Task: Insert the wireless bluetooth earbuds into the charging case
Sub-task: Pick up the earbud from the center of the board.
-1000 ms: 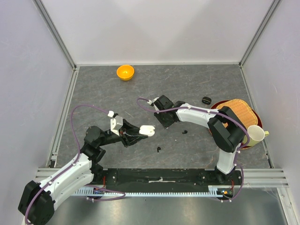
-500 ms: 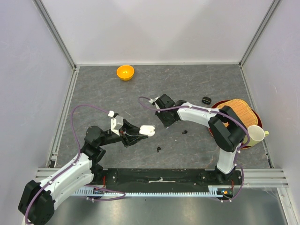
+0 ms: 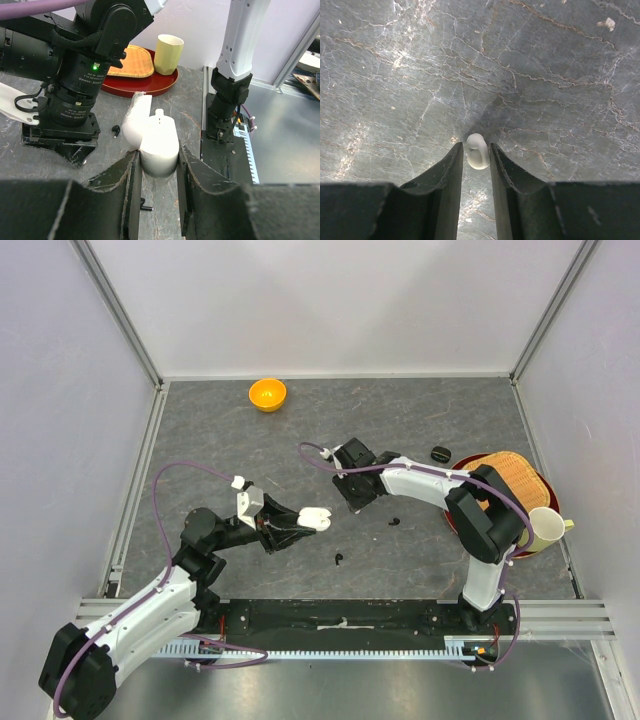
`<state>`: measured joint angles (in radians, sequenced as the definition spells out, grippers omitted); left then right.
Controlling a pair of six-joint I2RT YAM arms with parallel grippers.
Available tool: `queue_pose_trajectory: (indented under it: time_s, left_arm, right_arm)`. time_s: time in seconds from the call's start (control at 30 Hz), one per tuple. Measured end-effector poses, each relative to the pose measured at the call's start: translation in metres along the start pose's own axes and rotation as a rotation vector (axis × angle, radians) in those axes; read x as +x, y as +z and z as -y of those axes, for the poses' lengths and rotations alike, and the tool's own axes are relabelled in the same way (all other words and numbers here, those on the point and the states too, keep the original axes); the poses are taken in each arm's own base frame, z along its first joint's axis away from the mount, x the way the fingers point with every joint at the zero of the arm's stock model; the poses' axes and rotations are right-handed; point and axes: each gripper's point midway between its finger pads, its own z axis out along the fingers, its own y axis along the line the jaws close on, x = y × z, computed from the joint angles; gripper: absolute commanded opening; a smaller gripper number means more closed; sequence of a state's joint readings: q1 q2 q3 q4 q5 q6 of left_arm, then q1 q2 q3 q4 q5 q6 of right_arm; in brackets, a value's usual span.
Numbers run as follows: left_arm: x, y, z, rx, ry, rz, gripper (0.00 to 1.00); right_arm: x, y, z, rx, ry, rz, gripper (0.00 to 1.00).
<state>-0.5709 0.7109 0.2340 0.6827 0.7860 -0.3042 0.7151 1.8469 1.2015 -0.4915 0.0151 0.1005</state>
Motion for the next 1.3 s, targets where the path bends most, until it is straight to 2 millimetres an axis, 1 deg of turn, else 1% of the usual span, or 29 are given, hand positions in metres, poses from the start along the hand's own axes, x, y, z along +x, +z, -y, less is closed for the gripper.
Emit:
queue_pose_trajectory:
  time_s: [0.1, 0.4, 0.6, 0.67, 0.8, 0.9, 1.0, 1.1, 1.17, 1.3]
  left_arm:
    - [0.000, 0.000, 0.000, 0.000, 0.000, 0.000, 0.02]
    - [0.000, 0.000, 0.000, 0.000, -0.001, -0.001, 0.02]
    - [0.001, 0.000, 0.000, -0.001, -0.002, -0.002, 0.02]
    - [0.001, 0.000, 0.000, -0.001, -0.002, -0.002, 0.02]
    - [0.001, 0.000, 0.000, -0.001, -0.002, -0.002, 0.02]
    - [0.001, 0.000, 0.000, -0.001, -0.002, -0.002, 0.02]
    - [0.001, 0.000, 0.000, -0.001, -0.002, -0.002, 0.02]
    - [0.001, 0.000, -0.001, -0.001, -0.004, -0.004, 0.02]
    - [0.002, 0.000, -0.001, -0.002, -0.005, -0.005, 0.02]
    - [0.002, 0.000, -0.001, -0.002, -0.005, -0.005, 0.02]
  right_arm:
    - [0.000, 0.000, 0.002, 0.000, 0.008, 0.000, 0.39]
    - [-0.005, -0.006, 0.002, -0.035, 0.037, 0.017, 0.39]
    - [0.000, -0.005, 0.002, -0.055, 0.050, 0.006, 0.40]
    - [0.001, -0.005, 0.004, -0.049, 0.060, 0.004, 0.40]
    - [0.001, -0.009, 0.011, -0.048, 0.102, 0.018, 0.44]
    - [-0.005, -0.018, 0.016, -0.062, 0.144, 0.056, 0.46]
    - [-0.018, -0.030, 0.021, -0.092, 0.184, 0.115, 0.47]
    - [-0.024, -0.035, 0.027, -0.115, 0.224, 0.152, 0.46]
    - [-0.022, -0.033, 0.031, -0.120, 0.246, 0.151, 0.46]
    - [-0.006, -0.027, 0.037, -0.121, 0.284, 0.117, 0.46]
